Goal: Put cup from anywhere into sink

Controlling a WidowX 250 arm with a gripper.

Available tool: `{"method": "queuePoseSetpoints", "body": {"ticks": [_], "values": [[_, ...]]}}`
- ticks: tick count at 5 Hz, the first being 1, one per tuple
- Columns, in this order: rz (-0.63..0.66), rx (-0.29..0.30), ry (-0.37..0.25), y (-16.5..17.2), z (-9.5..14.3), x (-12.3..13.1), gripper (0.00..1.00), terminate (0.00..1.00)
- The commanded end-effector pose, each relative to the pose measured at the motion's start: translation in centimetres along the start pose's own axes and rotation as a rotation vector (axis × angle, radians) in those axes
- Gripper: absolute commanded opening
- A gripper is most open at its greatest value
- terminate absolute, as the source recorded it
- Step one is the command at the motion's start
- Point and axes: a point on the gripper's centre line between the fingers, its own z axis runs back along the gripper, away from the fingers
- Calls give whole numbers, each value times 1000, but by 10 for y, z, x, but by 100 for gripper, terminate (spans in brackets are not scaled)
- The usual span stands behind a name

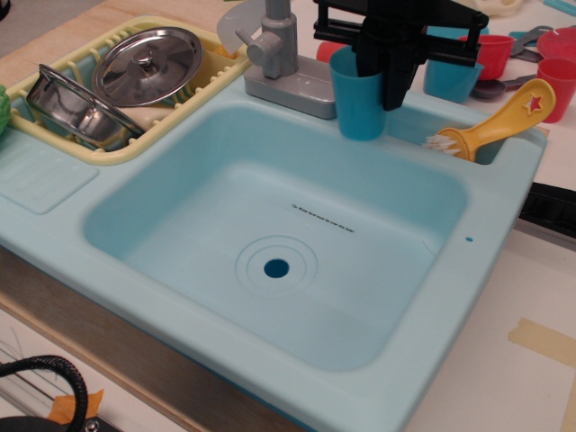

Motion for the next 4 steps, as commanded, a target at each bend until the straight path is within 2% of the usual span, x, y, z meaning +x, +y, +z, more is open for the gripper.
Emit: {"method": "queuePoseSetpoints", "body": {"ticks": [1,2,3,4], "values": [[113,-6,-92,13,26,-24,0,0],[198,-18,-111,20,25,-44,0,0],[203,-77,-168,23,12,-54,100,0],[203,-77,-168,23,12,-54,100,0]]}}
